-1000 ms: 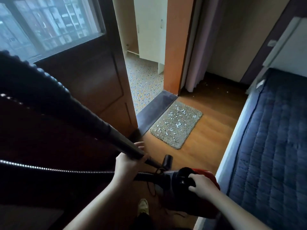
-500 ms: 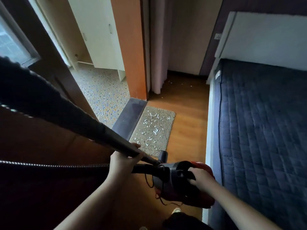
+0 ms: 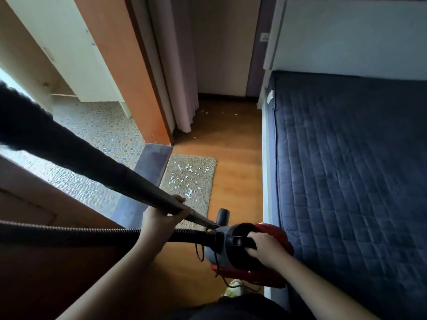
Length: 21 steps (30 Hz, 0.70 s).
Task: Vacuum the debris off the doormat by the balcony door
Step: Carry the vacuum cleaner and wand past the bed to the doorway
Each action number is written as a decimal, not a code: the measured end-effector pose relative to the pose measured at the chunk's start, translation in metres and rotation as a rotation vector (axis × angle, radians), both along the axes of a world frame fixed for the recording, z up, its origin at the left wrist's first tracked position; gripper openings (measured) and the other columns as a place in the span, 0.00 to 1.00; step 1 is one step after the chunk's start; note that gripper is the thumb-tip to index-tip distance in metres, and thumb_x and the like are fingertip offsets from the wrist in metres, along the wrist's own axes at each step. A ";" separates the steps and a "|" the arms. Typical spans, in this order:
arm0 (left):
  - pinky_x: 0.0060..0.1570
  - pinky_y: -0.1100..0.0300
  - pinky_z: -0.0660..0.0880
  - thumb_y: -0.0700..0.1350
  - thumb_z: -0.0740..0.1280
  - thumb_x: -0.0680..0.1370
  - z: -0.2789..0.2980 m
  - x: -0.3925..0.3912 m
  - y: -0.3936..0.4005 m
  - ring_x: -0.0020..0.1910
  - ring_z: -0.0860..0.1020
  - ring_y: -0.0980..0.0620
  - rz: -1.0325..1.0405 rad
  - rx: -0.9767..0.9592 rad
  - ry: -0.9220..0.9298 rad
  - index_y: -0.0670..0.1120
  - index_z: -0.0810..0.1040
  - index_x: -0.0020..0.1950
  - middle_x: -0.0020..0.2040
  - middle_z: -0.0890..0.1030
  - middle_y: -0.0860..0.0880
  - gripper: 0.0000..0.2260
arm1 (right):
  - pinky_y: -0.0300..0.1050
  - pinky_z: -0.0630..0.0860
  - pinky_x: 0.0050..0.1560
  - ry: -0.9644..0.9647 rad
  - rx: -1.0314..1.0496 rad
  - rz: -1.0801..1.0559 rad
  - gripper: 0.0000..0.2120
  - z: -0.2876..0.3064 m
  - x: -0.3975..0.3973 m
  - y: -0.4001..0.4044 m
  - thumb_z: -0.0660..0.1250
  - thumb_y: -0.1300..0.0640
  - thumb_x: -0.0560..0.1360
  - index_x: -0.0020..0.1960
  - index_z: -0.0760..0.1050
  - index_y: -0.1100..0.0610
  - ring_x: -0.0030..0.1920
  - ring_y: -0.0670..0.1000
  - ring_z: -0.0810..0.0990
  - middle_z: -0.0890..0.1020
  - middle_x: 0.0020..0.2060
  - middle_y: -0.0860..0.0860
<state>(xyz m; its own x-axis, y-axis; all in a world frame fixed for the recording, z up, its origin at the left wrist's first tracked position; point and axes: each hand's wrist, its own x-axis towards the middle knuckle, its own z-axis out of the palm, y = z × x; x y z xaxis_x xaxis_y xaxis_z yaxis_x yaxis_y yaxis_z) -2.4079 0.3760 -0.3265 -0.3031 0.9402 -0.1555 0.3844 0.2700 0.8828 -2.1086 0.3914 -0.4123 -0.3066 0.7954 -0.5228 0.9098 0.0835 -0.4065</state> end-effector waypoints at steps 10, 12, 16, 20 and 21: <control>0.53 0.51 0.79 0.51 0.79 0.65 0.005 0.019 0.124 0.47 0.83 0.56 -0.064 0.017 -0.016 0.57 0.82 0.47 0.44 0.85 0.55 0.13 | 0.48 0.76 0.48 0.043 0.021 -0.079 0.07 0.004 0.017 0.110 0.64 0.47 0.74 0.47 0.75 0.51 0.48 0.52 0.81 0.82 0.45 0.48; 0.52 0.52 0.79 0.47 0.80 0.67 0.000 0.017 0.152 0.47 0.83 0.56 -0.076 0.012 -0.021 0.55 0.83 0.48 0.44 0.85 0.54 0.12 | 0.48 0.77 0.48 0.038 0.018 -0.093 0.08 0.001 0.014 0.136 0.65 0.47 0.73 0.46 0.74 0.50 0.48 0.53 0.81 0.83 0.45 0.49; 0.46 0.62 0.76 0.44 0.79 0.69 -0.003 0.011 0.208 0.46 0.81 0.60 -0.090 0.017 -0.012 0.51 0.83 0.50 0.45 0.84 0.53 0.12 | 0.46 0.74 0.43 0.012 0.010 -0.097 0.08 0.000 0.003 0.190 0.66 0.47 0.73 0.41 0.71 0.50 0.45 0.53 0.81 0.83 0.43 0.50; 0.48 0.59 0.78 0.45 0.79 0.69 -0.004 -0.004 0.267 0.46 0.81 0.57 -0.106 0.016 -0.003 0.51 0.83 0.50 0.45 0.84 0.54 0.12 | 0.48 0.76 0.44 -0.013 0.005 -0.124 0.09 0.006 -0.011 0.245 0.67 0.47 0.73 0.43 0.74 0.53 0.44 0.53 0.81 0.82 0.42 0.50; 0.48 0.56 0.79 0.46 0.79 0.68 -0.003 -0.008 0.281 0.46 0.81 0.57 -0.114 0.015 0.004 0.53 0.83 0.49 0.45 0.84 0.54 0.12 | 0.48 0.77 0.44 -0.011 0.007 -0.133 0.09 0.009 -0.014 0.258 0.67 0.47 0.73 0.43 0.74 0.53 0.43 0.52 0.81 0.82 0.41 0.50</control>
<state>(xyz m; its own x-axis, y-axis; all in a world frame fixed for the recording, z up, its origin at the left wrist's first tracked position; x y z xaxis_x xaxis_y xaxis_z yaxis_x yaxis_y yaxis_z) -2.4161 0.6571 -0.3300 -0.1945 0.9708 -0.1407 0.4152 0.2114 0.8848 -2.1228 0.6497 -0.4036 -0.1922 0.8322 -0.5201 0.9175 -0.0357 -0.3961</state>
